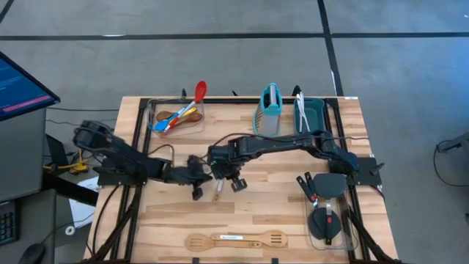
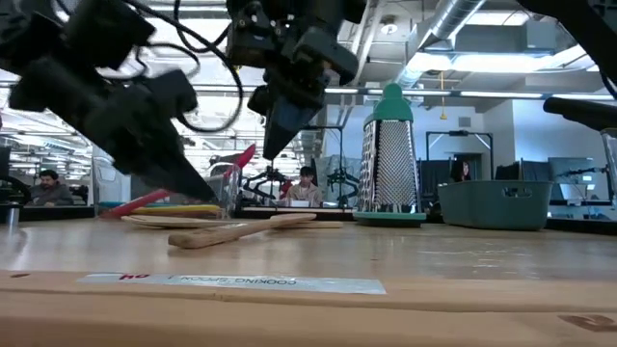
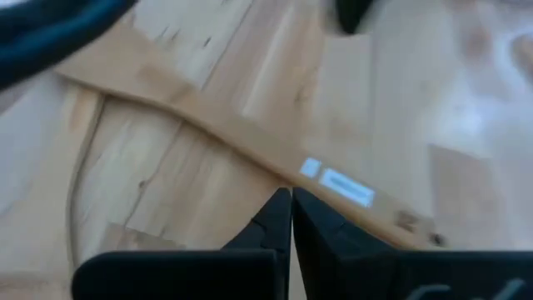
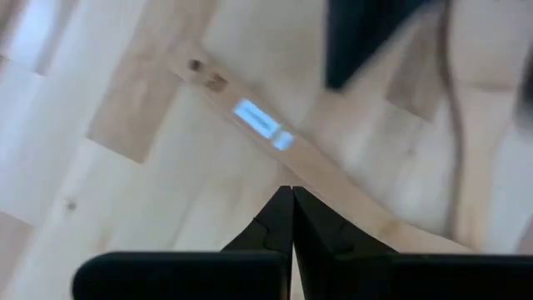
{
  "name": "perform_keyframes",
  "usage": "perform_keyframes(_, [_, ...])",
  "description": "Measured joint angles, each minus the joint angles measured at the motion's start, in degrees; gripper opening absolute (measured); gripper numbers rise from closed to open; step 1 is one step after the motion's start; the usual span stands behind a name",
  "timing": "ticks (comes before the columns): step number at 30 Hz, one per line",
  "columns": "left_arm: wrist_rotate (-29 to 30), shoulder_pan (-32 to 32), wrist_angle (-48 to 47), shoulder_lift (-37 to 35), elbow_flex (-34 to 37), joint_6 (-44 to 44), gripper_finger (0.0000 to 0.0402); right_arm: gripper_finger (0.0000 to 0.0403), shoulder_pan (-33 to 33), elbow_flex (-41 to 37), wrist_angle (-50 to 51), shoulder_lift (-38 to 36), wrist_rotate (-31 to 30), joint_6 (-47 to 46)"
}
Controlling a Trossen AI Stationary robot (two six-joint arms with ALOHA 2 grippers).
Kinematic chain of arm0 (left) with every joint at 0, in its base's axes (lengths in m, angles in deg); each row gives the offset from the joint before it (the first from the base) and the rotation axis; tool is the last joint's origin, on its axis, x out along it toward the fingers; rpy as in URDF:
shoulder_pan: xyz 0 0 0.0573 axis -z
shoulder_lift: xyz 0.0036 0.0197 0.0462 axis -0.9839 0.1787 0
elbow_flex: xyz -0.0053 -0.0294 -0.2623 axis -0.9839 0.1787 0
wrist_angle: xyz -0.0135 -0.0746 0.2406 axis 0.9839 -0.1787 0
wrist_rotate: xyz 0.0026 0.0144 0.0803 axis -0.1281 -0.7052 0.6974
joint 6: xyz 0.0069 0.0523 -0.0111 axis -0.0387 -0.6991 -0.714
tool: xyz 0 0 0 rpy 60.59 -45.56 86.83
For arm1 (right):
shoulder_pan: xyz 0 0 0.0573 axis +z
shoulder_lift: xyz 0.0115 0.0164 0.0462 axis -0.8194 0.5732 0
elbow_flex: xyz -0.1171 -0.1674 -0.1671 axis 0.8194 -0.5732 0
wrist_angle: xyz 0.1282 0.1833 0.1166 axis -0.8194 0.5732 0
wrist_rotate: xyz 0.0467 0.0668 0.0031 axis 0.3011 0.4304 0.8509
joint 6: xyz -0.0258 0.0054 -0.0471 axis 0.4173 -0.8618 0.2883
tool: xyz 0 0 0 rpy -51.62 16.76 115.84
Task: Pick & Place Kitchen Items
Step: Put the wooden spoon into the left transparent bin
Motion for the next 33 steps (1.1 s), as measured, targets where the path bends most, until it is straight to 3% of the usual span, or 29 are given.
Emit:
perform_keyframes(7, [0.2,2.4,0.0,-10.0,6.0,0.2,0.0001,0.0000,-5.1,0.0,-0.8,0.0,0.0,7.4])
perform_keyframes(14, [-0.4,5.6,0.0,-14.6,9.0,0.2,0.0001,0.0000,-8.7,0.0,-1.7,0.0,-0.2,11.3])
perform_keyframes(24, [-0.3,11.0,-0.1,-20.9,9.4,-1.7,0.0001,0.0000,-5.1,0.2,-13.7,1.4,-0.4,11.5])
perform_keyframes(33, [1.5,16.7,-1.1,-22.2,9.4,-3.6,0.0001,0.0000,-2.8,-0.1,-6.5,5.1,-10.4,17.3])
